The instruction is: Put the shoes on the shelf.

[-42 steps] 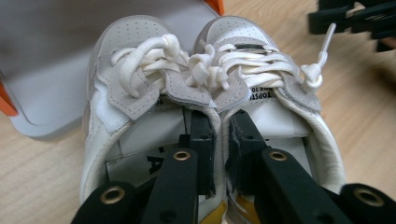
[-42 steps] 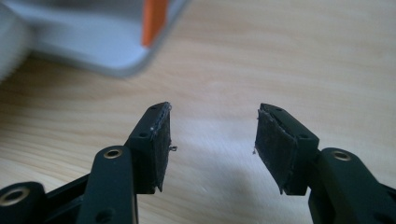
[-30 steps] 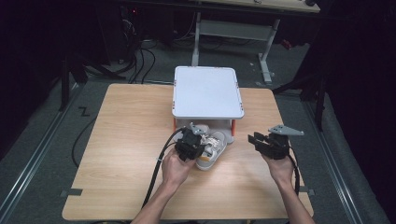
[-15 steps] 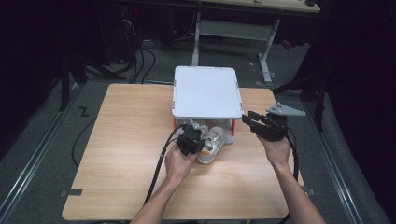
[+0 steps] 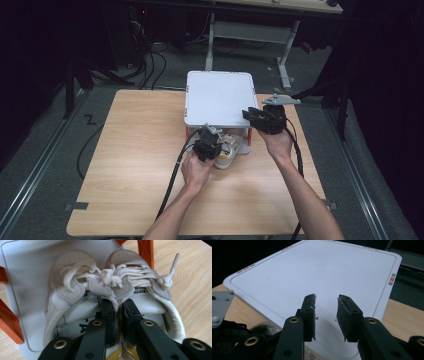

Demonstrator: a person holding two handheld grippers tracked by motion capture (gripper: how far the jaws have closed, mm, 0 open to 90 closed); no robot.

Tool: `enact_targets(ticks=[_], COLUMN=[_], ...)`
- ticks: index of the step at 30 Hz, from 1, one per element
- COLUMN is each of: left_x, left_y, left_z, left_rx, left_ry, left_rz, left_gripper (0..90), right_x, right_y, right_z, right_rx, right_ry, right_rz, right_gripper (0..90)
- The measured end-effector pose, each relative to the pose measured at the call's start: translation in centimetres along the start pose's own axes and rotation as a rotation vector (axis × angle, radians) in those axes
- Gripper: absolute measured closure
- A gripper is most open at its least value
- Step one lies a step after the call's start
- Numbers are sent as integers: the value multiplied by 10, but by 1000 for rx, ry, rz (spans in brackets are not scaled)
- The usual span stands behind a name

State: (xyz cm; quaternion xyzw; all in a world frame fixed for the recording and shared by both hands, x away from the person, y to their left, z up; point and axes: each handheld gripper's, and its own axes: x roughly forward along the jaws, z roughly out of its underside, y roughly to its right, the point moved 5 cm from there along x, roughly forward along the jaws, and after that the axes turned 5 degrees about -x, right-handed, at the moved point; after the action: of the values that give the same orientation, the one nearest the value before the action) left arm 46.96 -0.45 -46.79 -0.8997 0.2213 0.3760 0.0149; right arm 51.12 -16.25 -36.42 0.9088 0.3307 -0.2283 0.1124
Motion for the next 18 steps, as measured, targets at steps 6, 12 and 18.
enact_targets(ticks=[6, 12, 18], left_x=[8, 13, 19], left_y=[-5, -11, -12], left_z=[0, -5, -7], left_rx=[-6, -37, -35], left_ry=[8, 24, 23], left_rz=[-46, -88, -133], left_gripper=[812, 809, 786], right_x=[14, 27, 30], right_y=[-2, -4, -8], right_z=[-4, -4, -5], right_rx=[-15, -19, -53], right_ry=[-35, -51, -54], right_rz=[8, 4, 22], right_gripper=[673, 659, 655])
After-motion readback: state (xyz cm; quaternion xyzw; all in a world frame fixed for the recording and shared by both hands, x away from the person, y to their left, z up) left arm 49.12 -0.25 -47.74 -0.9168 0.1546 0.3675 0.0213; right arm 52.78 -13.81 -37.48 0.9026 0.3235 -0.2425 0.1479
